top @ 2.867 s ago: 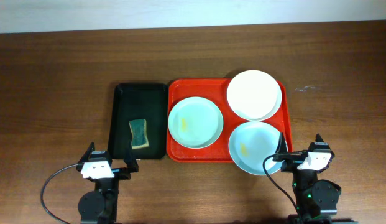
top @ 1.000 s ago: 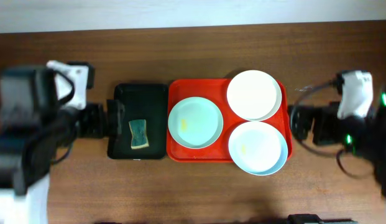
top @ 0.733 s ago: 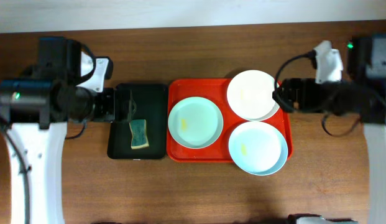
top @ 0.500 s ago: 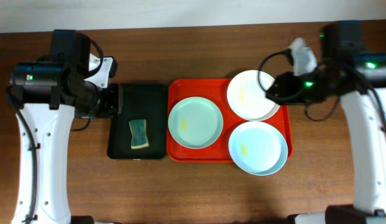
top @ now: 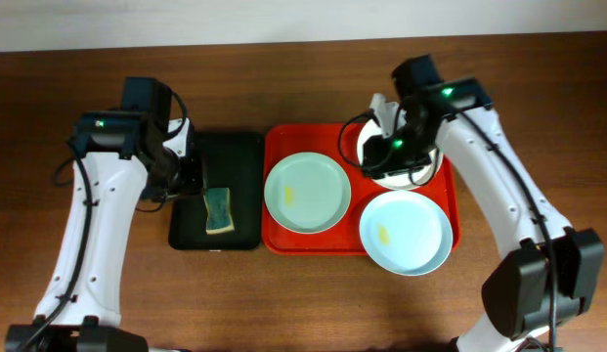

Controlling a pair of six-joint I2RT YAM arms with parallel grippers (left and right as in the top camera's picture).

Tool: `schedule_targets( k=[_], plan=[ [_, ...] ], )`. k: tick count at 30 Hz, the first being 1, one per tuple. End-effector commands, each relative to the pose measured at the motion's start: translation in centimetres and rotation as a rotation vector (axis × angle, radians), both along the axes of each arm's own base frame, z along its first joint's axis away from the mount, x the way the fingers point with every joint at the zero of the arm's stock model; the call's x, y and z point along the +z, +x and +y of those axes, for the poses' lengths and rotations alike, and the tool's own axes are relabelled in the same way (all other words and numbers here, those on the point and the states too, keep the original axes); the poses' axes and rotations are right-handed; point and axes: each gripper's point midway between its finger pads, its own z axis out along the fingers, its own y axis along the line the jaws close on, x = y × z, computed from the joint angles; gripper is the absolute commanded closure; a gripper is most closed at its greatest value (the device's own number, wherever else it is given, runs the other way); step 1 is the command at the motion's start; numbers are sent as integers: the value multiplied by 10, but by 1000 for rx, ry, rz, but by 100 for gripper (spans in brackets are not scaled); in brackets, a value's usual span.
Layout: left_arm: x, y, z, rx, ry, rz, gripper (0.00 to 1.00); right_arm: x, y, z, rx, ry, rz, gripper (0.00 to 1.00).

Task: Clean dirty plates on tray and stack at the side

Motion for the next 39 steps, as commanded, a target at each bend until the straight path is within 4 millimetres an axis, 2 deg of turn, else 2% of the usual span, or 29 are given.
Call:
schedule_targets(
  k=[1,5,8,10,12,14,16,21,28,37,39],
  plan=[
    [-7,0,0,7,7,4,57,-36,-1,14,39,-12,-23,54],
    [-7,3,0,7,6,-10,57,-71,5,20,12,10,-70,56],
    [-7,4,0,7,5,-15,57,-87,10,22,9,25,-117,59],
    [-7,6,0,7,5,-22,58,-94,16,23,-50,47,-137,64],
    [-8,8,-1,8,4,-27,58,-96,21,25,-64,59,-160,68],
    [-8,8,-1,13,3,-28,58,-97,25,26,-64,66,-179,79],
    [-8,8,-1,13,3,-27,58,-99,27,27,-64,67,-181,84],
    [-8,8,-1,13,3,-26,58,-115,27,27,-105,64,-139,82],
    [-8,7,-1,13,3,-25,58,-119,27,26,-105,62,-133,83],
    [-8,7,0,13,3,-25,57,-136,23,26,-125,53,-85,83],
    [-8,7,0,13,3,-25,56,-135,24,27,-129,58,-90,88]
  ],
)
